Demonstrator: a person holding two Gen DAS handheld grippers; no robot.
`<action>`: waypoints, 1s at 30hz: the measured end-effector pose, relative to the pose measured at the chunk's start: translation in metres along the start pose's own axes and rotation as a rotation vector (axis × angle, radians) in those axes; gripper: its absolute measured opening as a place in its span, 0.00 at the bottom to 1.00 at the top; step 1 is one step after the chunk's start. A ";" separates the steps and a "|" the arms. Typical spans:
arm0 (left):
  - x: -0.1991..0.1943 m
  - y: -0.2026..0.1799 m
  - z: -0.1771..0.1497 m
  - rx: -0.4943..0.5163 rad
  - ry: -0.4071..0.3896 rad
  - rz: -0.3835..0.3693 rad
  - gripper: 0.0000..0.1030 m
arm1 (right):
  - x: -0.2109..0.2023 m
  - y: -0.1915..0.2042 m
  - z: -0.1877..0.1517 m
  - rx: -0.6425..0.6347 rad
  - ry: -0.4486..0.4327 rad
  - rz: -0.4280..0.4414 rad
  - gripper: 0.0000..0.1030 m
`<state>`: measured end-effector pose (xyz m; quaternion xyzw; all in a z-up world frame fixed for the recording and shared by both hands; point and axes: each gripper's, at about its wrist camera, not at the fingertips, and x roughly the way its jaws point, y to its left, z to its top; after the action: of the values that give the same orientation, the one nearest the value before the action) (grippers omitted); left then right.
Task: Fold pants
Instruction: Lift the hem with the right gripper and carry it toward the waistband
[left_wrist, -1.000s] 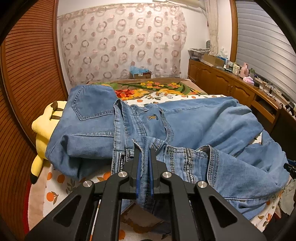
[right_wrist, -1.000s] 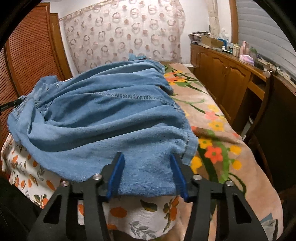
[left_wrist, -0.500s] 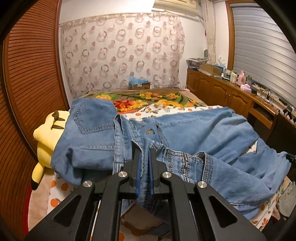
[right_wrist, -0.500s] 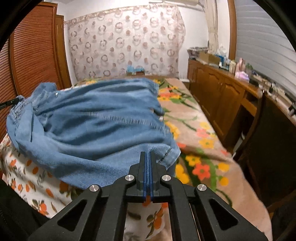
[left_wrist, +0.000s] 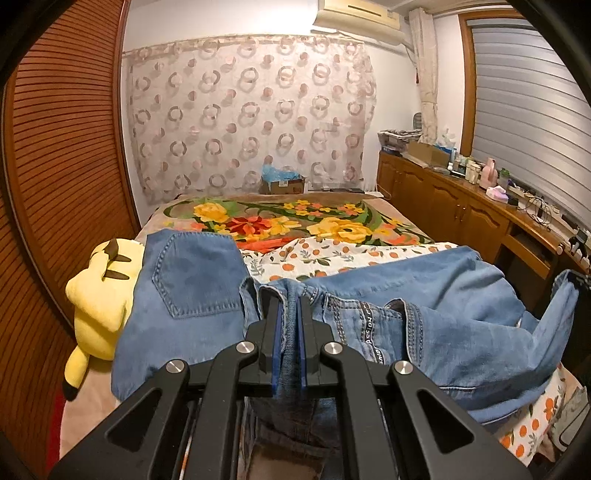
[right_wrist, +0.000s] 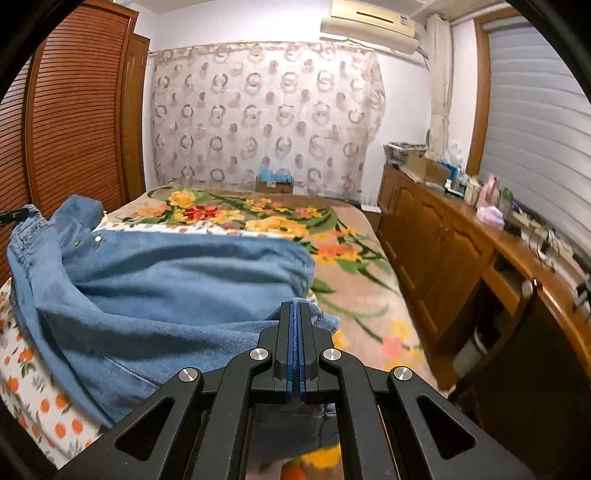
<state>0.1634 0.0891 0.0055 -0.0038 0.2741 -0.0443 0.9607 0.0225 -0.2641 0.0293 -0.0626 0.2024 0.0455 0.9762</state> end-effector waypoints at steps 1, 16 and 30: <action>0.005 0.002 0.003 -0.002 0.005 -0.001 0.08 | 0.007 0.001 0.002 -0.006 -0.003 0.000 0.01; 0.089 0.014 0.019 -0.009 0.138 -0.002 0.08 | 0.136 0.017 0.011 -0.069 0.121 0.006 0.01; 0.054 0.025 0.014 -0.013 0.136 -0.035 0.52 | 0.169 0.028 0.006 -0.102 0.233 0.025 0.01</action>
<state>0.2184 0.1086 -0.0113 -0.0120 0.3389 -0.0592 0.9389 0.1757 -0.2254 -0.0355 -0.1146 0.3127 0.0601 0.9410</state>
